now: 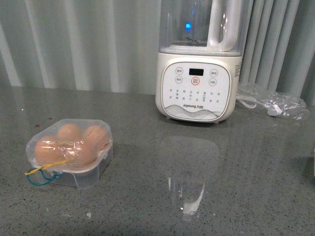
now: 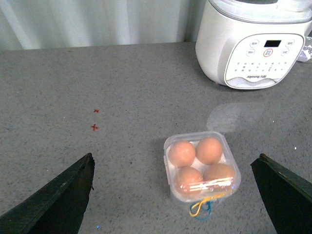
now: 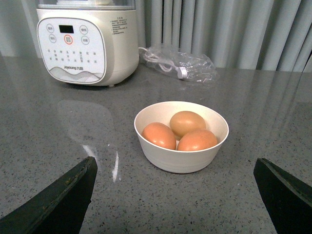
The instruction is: Put egg into box
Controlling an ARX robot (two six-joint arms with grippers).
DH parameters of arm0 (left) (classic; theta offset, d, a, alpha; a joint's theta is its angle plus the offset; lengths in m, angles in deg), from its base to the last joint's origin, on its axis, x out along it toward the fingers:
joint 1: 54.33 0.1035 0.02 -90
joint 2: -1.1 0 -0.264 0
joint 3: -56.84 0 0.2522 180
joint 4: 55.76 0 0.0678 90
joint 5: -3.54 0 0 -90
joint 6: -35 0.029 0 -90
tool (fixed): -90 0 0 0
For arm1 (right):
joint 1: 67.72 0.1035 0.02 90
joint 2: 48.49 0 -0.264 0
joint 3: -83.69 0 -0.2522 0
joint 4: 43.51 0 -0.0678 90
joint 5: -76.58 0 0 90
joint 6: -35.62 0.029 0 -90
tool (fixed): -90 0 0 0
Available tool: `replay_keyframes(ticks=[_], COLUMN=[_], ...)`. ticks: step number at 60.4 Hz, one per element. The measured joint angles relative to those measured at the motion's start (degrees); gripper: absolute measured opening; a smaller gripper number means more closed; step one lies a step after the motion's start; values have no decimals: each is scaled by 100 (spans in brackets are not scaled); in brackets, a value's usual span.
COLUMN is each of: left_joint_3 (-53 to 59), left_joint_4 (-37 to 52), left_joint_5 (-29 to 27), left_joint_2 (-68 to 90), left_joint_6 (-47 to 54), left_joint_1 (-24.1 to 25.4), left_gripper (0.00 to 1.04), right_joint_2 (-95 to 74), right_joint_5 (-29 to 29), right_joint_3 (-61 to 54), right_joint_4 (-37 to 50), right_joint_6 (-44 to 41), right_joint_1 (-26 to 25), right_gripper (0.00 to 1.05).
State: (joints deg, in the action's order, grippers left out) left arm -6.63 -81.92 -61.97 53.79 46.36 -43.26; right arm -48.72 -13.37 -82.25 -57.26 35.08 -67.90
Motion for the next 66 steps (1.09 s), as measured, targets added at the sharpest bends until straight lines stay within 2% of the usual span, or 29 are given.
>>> replay_keyframes(ticks=[16,23,27,34,45,47,53,66], left_joint_3=[715,839,1543,2457,3250,3434,3692,4118], left_joint_4=[-457,-299,1176,2599,2874,2896,2920,2927], left_joint_5=[748,640,-155,-723,-1182,-1314,-1491,-1814], left_joint_2=[-426,-470,-809,-1340,-1882,-2002,-2243,-2715], left_joint_6=[616,595,-17,-710,-1034,-1060,-1084,-1126], left_joint_1=[1139,1261,1064,691,195,76,-109,-439], left_gripper=[98,96,84,64,32,22,5,4], right_joint_2=[0,0,0,0,0,0,0,0], right_joint_5=[0,0,0,0,0,0,0,0], right_joint_3=[0,0,0,0,0,0,0,0], right_joint_4=[0,0,0,0,0,0,0,0], right_joint_6=[0,0,0,0,0,0,0,0], right_joint_1=[0,0,0,0,0,0,0,0], right_gripper=[98,98,98,98,98,98,98,98])
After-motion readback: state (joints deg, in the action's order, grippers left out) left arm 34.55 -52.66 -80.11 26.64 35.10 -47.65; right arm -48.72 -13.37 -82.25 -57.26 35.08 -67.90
